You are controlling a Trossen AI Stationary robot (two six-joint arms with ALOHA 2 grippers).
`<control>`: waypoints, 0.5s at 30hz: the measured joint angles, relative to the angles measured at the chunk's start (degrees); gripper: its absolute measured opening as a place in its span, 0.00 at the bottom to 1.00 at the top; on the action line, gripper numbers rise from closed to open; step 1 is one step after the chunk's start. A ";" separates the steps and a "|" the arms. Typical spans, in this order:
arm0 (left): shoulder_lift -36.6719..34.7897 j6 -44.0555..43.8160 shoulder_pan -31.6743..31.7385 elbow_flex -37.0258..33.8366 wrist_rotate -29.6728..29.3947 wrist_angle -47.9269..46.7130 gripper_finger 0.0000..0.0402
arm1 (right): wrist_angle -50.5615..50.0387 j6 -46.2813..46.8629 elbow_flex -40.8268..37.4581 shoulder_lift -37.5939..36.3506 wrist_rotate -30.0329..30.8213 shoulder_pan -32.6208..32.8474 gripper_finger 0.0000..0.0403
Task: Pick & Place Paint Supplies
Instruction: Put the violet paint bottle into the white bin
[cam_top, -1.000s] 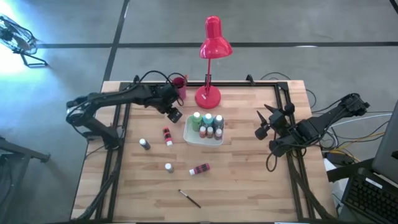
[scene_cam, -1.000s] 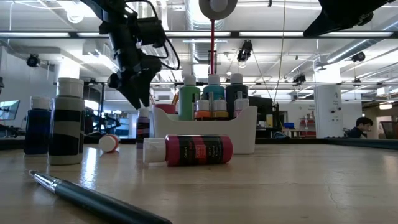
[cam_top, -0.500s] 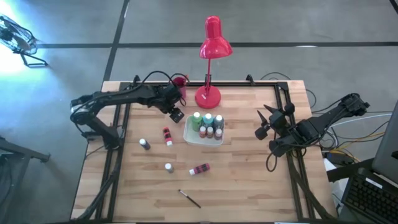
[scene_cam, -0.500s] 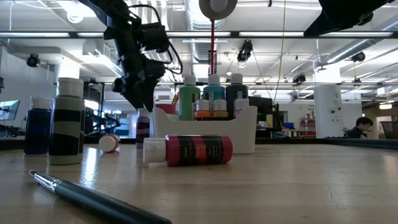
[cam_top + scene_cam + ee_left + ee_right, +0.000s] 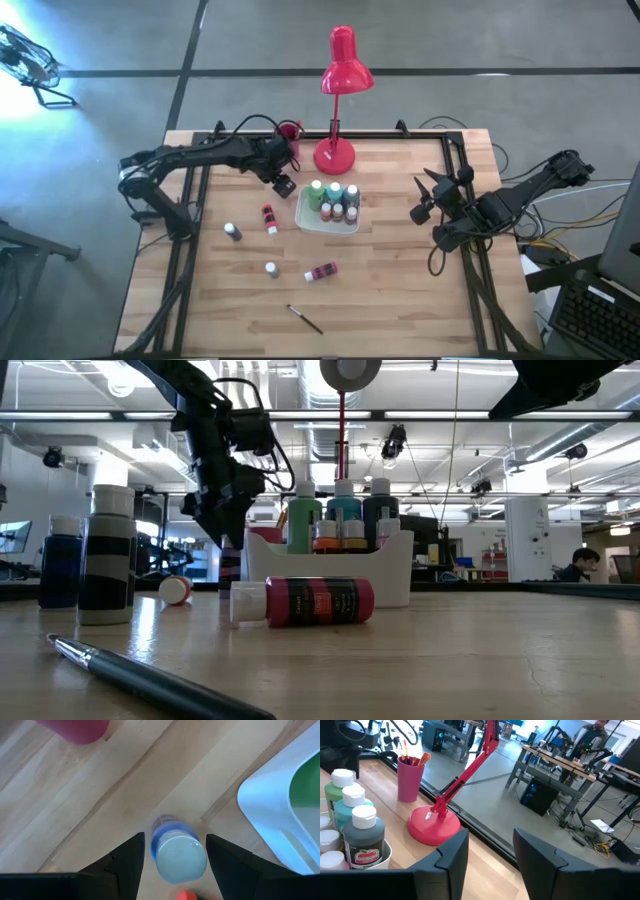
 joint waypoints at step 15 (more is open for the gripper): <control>0.04 2.69 0.02 0.18 -0.08 -0.33 0.35 | -0.02 0.02 0.00 -0.01 0.00 0.00 0.46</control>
